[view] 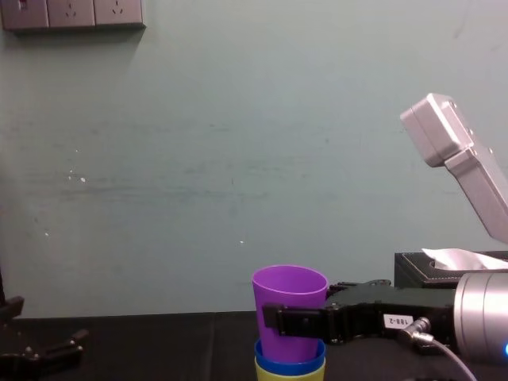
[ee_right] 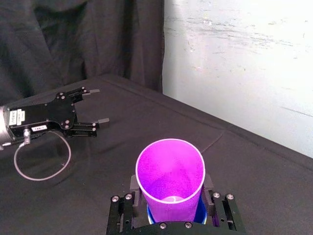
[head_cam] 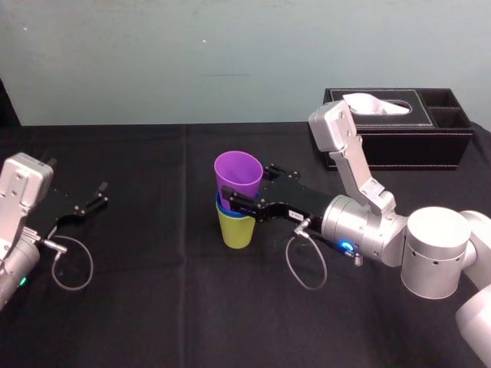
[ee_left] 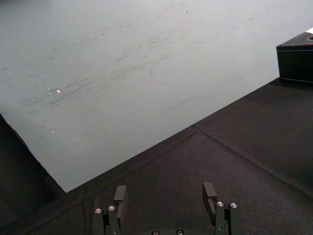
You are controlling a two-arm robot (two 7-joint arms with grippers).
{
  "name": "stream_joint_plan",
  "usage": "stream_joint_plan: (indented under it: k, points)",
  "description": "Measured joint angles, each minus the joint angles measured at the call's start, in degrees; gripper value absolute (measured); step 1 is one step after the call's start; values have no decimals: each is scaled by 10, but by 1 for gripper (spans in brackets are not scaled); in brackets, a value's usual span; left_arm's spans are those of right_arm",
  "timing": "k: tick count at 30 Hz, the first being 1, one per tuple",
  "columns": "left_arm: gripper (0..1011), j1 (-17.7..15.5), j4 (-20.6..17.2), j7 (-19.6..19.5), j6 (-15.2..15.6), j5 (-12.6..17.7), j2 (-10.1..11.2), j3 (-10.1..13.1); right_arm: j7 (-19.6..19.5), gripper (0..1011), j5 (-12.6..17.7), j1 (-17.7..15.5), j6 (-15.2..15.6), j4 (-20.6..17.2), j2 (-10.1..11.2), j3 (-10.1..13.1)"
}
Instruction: Stack the three plastic cups sequentially using one hand.
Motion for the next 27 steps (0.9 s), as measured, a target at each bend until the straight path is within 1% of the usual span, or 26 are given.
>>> stream_joint_plan:
  k: [10,12,14,15,20,22,27]
  points:
    - [1010,0,0,0,0,0,0,0,-1,737,0,0,0,-1,0,0]
    - [1010,0,0,0,0,0,0,0,0,776,0,0,0,-1,0,1]
    - [1010,0,0,0,0,0,0,0,-1,861,1,0,0,-1,0,1]
    - [1010,0,0,0,0,0,0,0,-1,861,1,0,0,-1,0,1]
    - [1010,0,0,0,0,0,0,0,-1,984,1,0,0,-1,0,1]
    - [1010,0,0,0,0,0,0,0,-1,1003,1,0,0,-1,0,1]
    - [1010,0,0,0,0,0,0,0,-1,1003,1,0,0,-1,0,1]
